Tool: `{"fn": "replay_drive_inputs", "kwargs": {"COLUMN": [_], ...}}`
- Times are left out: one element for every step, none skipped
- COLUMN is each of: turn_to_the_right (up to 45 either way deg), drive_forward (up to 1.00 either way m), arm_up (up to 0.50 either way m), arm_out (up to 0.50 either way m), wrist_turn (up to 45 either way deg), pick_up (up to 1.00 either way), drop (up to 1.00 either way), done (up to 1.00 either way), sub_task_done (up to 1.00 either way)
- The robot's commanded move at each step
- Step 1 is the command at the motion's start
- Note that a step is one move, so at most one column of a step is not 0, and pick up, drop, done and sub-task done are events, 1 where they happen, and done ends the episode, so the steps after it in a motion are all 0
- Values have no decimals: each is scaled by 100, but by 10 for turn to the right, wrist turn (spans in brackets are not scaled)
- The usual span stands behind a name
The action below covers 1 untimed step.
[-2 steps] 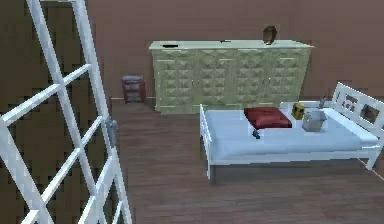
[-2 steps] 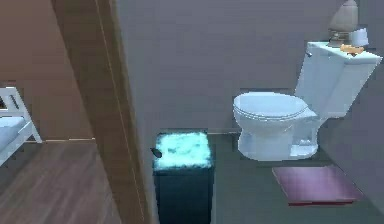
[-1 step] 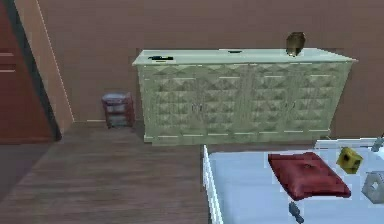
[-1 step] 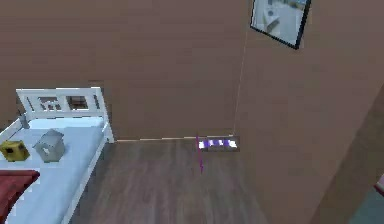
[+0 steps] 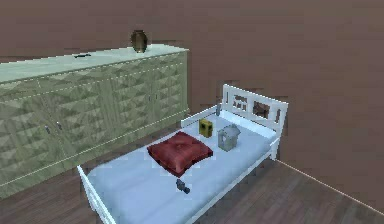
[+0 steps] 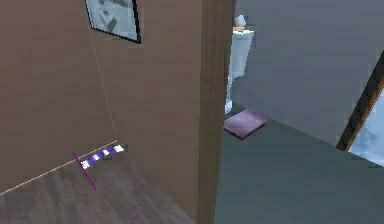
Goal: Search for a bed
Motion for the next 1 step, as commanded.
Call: {"fn": "replay_drive_inputs", "kwargs": {"turn_to_the_right": [0], "drive_forward": [0], "arm_up": [0], "arm_out": [0], "wrist_turn": [0], "pick_up": [0], "drop": [0], "done": [100], "sub_task_done": [0]}}
